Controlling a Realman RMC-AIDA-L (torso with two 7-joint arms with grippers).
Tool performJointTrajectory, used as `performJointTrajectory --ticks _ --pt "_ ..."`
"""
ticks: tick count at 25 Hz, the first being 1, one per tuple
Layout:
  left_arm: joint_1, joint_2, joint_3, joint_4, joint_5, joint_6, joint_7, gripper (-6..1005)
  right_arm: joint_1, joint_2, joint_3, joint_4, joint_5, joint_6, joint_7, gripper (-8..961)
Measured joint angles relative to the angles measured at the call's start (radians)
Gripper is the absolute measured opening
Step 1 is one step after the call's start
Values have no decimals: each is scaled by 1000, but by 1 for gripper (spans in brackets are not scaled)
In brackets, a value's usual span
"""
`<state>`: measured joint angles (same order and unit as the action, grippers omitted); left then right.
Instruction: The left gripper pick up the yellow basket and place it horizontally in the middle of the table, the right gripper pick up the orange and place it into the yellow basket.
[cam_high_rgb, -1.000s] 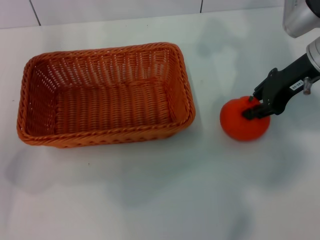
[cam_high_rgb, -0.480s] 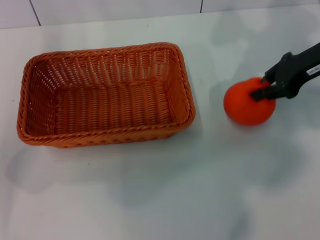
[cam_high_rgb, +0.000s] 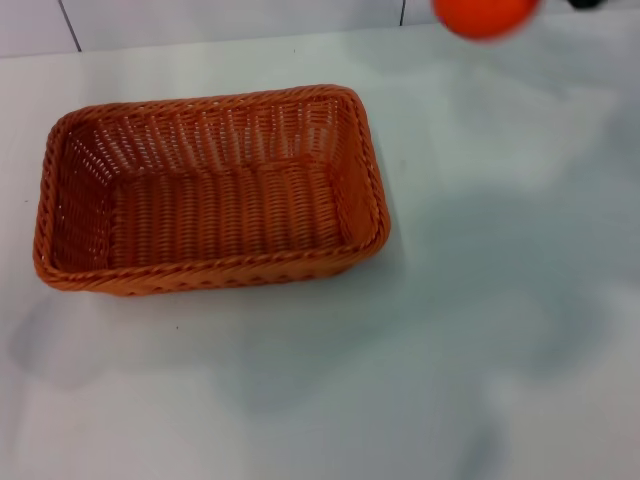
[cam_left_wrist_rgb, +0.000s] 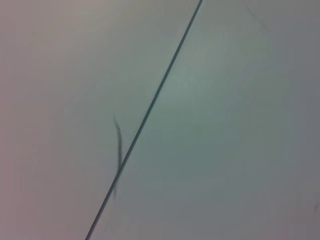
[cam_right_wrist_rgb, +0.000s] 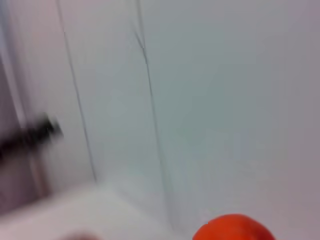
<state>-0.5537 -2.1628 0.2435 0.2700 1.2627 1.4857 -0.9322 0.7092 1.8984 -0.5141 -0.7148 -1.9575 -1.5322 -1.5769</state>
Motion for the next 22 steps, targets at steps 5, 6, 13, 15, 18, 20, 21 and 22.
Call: performJointTrajectory --ticks 5,6,13,15,18,20,21,22 --pt "3 0 0 0 0 4 -1 703 37 103 -97 12 137 5 -60 140" --pt "3 0 0 0 0 4 -1 703 48 121 -122 12 139 9 -66 135" --pt "12 0 0 0 0 2 -2 703 95 184 -308 58 135 100 -72 93" --pt "16 0 0 0 0 0 -2 703 102 183 -319 83 136 105 -74 173" --pt "20 0 0 0 0 -2 -2 703 102 184 -321 93 139 107 -77 294" --pt "23 0 0 0 0 -2 -2 702 99 184 -318 99 143 108 -78 441" --pt "25 0 0 -1 0 -2 -2 702 96 183 -315 102 148 108 -78 515" --pt "25 0 0 -2 0 -2 -2 702 92 182 -314 104 157 108 -79 564"
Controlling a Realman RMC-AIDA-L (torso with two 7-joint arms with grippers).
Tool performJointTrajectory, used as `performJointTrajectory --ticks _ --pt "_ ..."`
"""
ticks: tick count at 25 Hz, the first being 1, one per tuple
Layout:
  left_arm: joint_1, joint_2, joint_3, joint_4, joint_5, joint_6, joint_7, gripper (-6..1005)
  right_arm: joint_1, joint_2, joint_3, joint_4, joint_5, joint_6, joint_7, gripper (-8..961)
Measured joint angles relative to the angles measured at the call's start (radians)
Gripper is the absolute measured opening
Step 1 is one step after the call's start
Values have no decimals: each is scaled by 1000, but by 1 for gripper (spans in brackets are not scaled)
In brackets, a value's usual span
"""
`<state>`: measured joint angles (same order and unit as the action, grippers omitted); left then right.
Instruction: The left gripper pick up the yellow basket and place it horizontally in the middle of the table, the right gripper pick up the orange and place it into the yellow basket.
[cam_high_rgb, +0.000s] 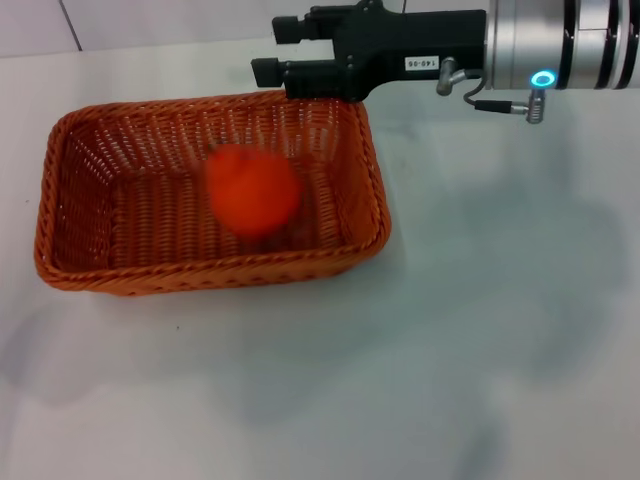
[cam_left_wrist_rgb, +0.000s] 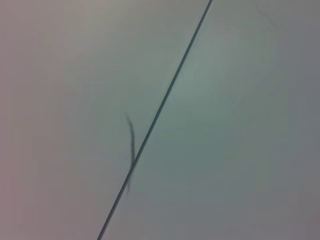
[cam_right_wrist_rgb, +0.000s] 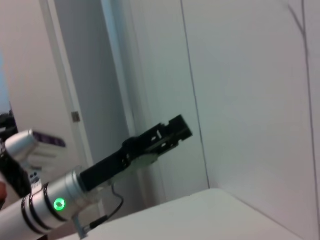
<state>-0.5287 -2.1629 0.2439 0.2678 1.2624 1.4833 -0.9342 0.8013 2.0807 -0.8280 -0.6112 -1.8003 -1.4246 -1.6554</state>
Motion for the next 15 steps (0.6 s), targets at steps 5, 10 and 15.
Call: performJointTrajectory --ticks 5,10,15 --pt "5 0 0 -10 0 7 2 702 -53 -1 4 1 114 -6 -49 775" --pt "25 -1 0 -12 -1 32 0 703 -156 -2 38 21 335 9 -208 861" --pt "60 -2 -3 -35 -32 74 10 703 -205 -9 179 141 474 28 -389 946"
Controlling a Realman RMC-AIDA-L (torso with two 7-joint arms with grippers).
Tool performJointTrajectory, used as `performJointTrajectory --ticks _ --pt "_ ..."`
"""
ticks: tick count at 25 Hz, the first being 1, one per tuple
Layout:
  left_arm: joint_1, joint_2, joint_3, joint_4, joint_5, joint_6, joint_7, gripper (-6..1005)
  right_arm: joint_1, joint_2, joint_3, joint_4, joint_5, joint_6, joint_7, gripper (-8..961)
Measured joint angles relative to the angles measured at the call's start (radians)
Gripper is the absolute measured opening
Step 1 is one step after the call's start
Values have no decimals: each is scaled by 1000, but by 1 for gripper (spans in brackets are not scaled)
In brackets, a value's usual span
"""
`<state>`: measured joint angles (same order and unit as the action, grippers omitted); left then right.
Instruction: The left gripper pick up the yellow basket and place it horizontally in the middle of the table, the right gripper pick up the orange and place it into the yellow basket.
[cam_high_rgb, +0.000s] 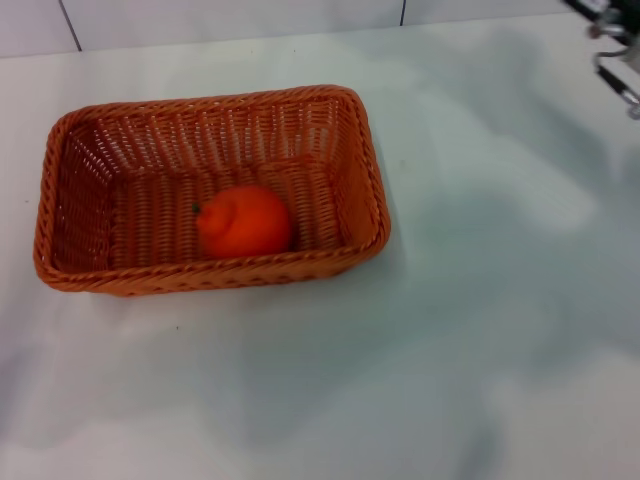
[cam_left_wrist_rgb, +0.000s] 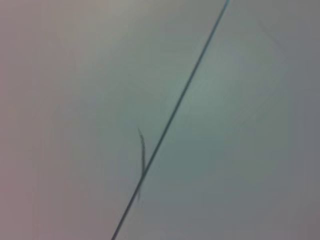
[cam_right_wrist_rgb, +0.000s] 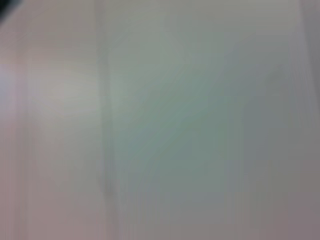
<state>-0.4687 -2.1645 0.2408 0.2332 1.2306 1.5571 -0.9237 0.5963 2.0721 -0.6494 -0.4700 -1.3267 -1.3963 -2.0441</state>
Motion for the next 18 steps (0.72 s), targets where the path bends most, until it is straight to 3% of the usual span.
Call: performJointTrajectory --ticks 7,12,18 --pt "39 0 1 -8 -3 48 81 702 -38 15 163 166 187 28 -282 946" --pt "47 0 0 -41 -4 57 142 702 -48 17 181 308 358 3 -440 946" --pt "68 0 -8 -66 -4 90 166 702 -46 22 183 381 393 4 -482 946"
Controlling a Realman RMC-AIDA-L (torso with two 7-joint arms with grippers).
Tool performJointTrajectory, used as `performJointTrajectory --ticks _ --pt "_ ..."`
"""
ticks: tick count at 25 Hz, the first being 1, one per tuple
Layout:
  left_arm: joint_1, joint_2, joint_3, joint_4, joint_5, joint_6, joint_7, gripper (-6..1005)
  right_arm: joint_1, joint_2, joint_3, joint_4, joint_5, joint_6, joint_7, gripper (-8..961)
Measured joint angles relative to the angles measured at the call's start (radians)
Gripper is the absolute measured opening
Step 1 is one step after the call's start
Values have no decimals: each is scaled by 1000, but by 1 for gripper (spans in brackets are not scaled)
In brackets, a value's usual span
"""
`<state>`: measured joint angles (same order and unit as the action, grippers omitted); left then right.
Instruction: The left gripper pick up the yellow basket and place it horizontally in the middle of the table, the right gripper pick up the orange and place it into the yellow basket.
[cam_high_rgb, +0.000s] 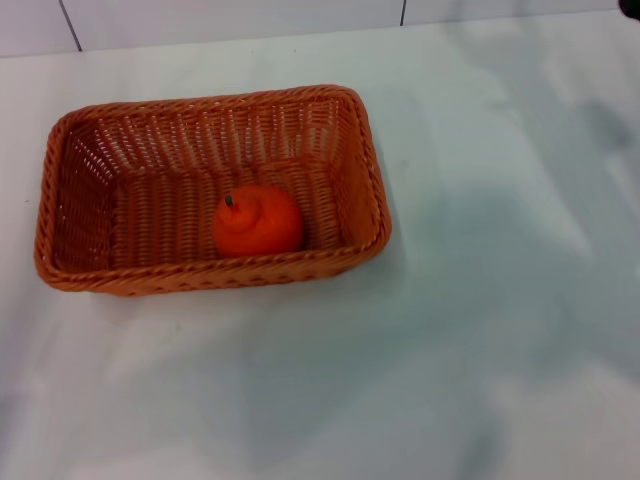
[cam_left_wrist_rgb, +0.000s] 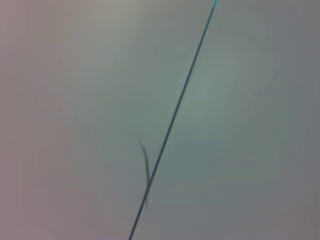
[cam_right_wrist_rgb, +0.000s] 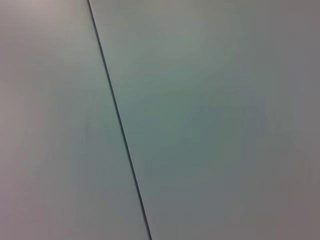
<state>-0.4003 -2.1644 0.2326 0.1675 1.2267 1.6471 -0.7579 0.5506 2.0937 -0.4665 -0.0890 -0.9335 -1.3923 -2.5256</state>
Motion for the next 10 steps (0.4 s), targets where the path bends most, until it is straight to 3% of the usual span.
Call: performJointTrajectory --ticks 10 --pt "31 0 -111 -28 -2 60 1 702 29 -1 11 8 2 59 -17 946"
